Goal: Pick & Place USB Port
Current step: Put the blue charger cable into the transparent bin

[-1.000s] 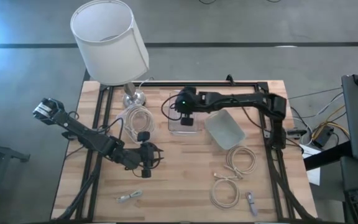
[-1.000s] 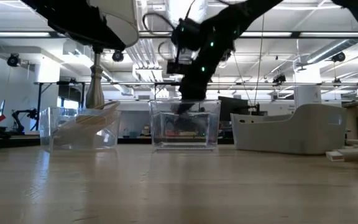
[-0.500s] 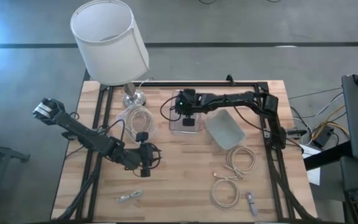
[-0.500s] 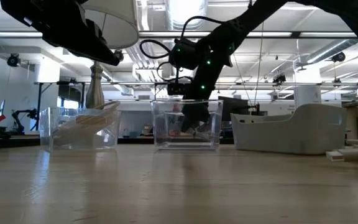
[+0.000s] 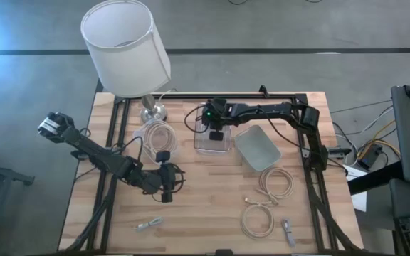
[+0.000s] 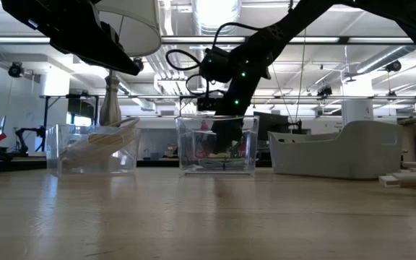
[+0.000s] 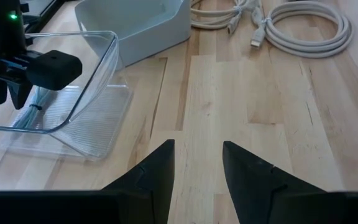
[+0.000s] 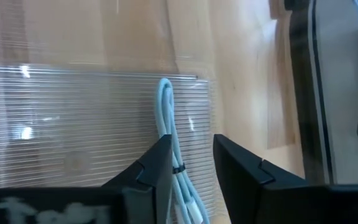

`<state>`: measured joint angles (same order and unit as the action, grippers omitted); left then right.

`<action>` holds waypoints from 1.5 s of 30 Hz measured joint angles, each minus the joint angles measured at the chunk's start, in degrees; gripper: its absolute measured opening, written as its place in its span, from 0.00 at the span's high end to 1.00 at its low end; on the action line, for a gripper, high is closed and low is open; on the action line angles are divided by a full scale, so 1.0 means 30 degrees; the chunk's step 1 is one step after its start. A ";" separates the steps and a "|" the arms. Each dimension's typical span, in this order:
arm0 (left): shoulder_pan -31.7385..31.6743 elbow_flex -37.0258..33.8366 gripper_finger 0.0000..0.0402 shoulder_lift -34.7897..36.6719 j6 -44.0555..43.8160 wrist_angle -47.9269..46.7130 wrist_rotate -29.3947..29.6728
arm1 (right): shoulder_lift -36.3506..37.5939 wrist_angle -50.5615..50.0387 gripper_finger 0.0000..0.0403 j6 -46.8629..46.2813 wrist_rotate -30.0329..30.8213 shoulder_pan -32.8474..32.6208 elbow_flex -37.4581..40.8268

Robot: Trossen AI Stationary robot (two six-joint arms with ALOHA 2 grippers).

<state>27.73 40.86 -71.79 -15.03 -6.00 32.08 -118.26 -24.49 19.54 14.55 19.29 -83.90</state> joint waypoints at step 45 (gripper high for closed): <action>0.8039 0.2499 0.65 -0.2631 -1.7452 -0.7771 -0.5881 | 0.5467 -0.2572 0.58 -0.3837 0.0219 -0.9415 0.0146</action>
<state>51.84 48.36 -79.68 -67.39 -29.31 14.43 -101.86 -32.21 8.03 15.20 -8.96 -83.46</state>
